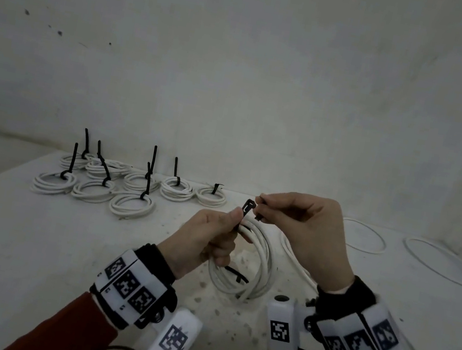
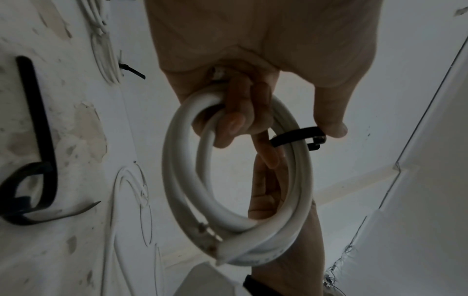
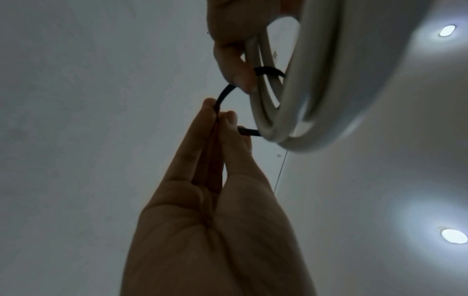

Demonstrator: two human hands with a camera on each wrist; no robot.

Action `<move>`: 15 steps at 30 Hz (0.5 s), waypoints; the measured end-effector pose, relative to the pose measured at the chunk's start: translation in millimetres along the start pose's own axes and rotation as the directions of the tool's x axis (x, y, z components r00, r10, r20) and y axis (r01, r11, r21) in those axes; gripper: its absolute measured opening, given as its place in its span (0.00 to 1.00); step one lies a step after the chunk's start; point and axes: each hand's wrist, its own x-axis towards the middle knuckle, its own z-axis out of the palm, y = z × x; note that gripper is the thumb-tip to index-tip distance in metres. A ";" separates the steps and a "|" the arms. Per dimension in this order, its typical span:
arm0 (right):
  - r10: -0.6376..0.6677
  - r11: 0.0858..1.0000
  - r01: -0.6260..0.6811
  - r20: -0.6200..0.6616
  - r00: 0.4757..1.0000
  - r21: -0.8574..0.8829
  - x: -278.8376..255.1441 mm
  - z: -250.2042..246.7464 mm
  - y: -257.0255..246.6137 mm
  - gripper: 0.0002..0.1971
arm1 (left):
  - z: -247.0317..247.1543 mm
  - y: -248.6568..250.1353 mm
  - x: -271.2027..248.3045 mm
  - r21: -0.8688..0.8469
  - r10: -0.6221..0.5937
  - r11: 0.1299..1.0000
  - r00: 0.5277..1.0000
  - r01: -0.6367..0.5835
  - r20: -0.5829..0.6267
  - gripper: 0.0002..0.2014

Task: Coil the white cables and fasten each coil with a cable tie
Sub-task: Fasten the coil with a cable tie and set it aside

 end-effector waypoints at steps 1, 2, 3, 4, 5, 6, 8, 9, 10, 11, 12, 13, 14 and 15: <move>-0.021 0.999 0.021 0.007 1.000 -0.049 -0.4 -0.8 0.9 0.11 | -0.3 0.2 0.1 -0.008 -0.004 1.000 1.000 0.004 -0.012 0.26; -0.039 0.994 0.040 0.016 0.999 -0.100 -1.0 -1.4 1.0 0.10 | -0.5 0.5 0.2 -0.009 -0.003 1.000 1.000 0.003 -0.019 0.26; -0.052 0.987 0.055 0.024 0.998 -0.148 -1.5 -1.6 0.6 0.09 | -0.4 1.3 -0.1 -0.011 -0.002 1.000 1.000 0.001 -0.021 0.26; -0.061 0.980 0.066 0.030 0.998 -0.187 -2.1 -1.7 -0.1 0.08 | -0.2 2.0 -0.4 -0.010 0.000 1.000 1.000 0.000 -0.017 0.26; -0.067 0.974 0.073 0.034 0.997 -0.214 -2.7 -1.9 -1.2 0.08 | 0.2 3.1 -1.2 -0.006 0.002 1.000 1.000 -0.002 -0.010 0.25; -0.075 0.969 0.082 0.040 0.996 -0.232 -3.2 -1.8 -2.0 0.09 | 0.6 3.6 -1.5 -0.004 0.004 1.000 1.000 -0.004 -0.006 0.25; -0.096 0.962 0.105 0.049 0.994 -0.254 -4.0 -1.3 -3.3 0.09 | 1.7 4.8 -2.7 -0.005 0.003 1.000 1.000 -0.003 -0.006 0.26; -0.105 0.959 0.113 0.047 0.993 -0.258 -4.2 -0.9 -3.4 0.10 | 2.2 5.2 -3.2 -0.001 0.001 1.000 1.000 -0.001 -0.007 0.26; -0.113 0.958 0.121 0.044 0.993 -0.259 -4.5 -0.3 -3.6 0.10 | 2.7 5.2 -3.4 0.005 -0.001 1.000 1.000 0.001 -0.007 0.26; -0.124 0.957 0.131 0.042 0.991 -0.260 -4.7 0.6 -4.2 0.10 | 3.2 5.5 -3.8 0.016 -0.003 1.000 1.000 0.004 -0.005 0.26; -0.140 0.954 0.146 0.043 0.989 -0.262 -5.1 1.3 -4.5 0.10 | 3.8 5.5 -4.1 0.027 -0.006 1.000 1.000 0.006 -0.003 0.26; -0.156 0.951 0.162 0.044 0.987 -0.265 -5.3 1.9 -4.9 0.10 | 4.3 5.5 -4.5 0.030 -0.010 1.000 1.000 0.010 -0.002 0.26; -0.169 0.948 0.174 0.043 0.985 -0.268 -5.5 2.3 -4.8 0.10 | 4.7 6.1 -4.8 0.026 -0.017 1.000 1.000 0.017 -0.006 0.25; -0.179 0.945 0.184 0.041 0.983 -0.272 -5.6 2.9 -5.0 0.10 | 5.1 6.9 -5.2 0.019 -0.028 0.999 1.000 0.028 -0.014 0.24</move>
